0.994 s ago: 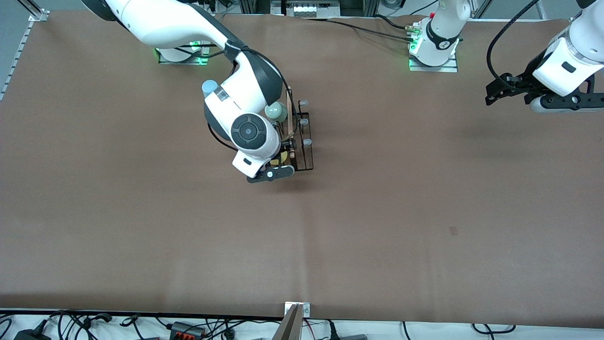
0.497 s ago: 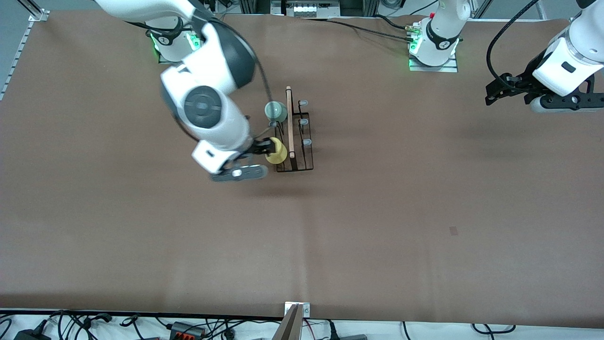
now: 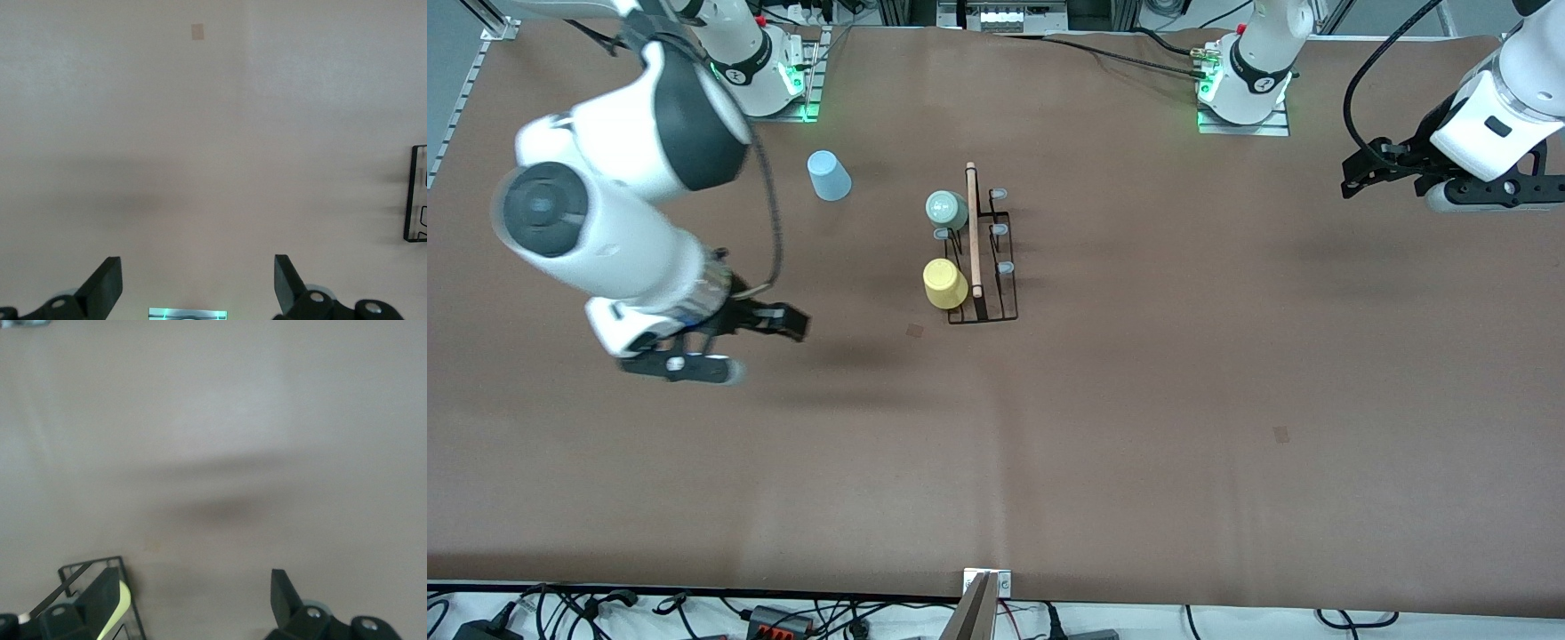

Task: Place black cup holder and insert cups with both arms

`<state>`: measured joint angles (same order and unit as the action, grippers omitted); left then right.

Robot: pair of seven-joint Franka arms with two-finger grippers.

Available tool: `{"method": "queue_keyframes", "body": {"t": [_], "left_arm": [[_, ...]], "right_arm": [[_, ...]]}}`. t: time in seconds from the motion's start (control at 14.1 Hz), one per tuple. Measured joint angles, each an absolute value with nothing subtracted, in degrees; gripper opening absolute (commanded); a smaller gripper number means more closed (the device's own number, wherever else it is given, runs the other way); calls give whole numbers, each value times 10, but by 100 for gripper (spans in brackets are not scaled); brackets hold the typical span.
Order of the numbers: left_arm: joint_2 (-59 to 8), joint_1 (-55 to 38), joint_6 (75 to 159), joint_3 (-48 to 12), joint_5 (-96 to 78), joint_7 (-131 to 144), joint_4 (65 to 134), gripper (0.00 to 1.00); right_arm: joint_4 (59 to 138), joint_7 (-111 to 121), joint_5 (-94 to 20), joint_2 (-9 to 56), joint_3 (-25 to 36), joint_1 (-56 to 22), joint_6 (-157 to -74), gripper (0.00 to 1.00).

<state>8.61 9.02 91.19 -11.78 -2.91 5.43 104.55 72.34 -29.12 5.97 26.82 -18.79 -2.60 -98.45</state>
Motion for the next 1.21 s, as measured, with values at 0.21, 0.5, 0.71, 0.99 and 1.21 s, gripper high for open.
{"method": "queue_keyframes", "body": {"t": [0.21,0.5,0.71,0.99,1.21], "left_arm": [[86,90,912,-118,-29,54,1046,100],[86,90,912,-118,-29,54,1046,100],[86,90,912,-118,-29,54,1046,100],[86,90,912,-118,-29,54,1046,100],[86,90,911,-118,-29,54,1045,100]], "right_arm": [[723,-283,71,243,-142,-9,-980,100],[723,-137,70,216,-58,7,-980,100],[723,-63,54,204,-43,41,-978,100],[724,-11,27,188,10,31,-961,100],[746,-11,27,163,17,20,-937,100]]}}
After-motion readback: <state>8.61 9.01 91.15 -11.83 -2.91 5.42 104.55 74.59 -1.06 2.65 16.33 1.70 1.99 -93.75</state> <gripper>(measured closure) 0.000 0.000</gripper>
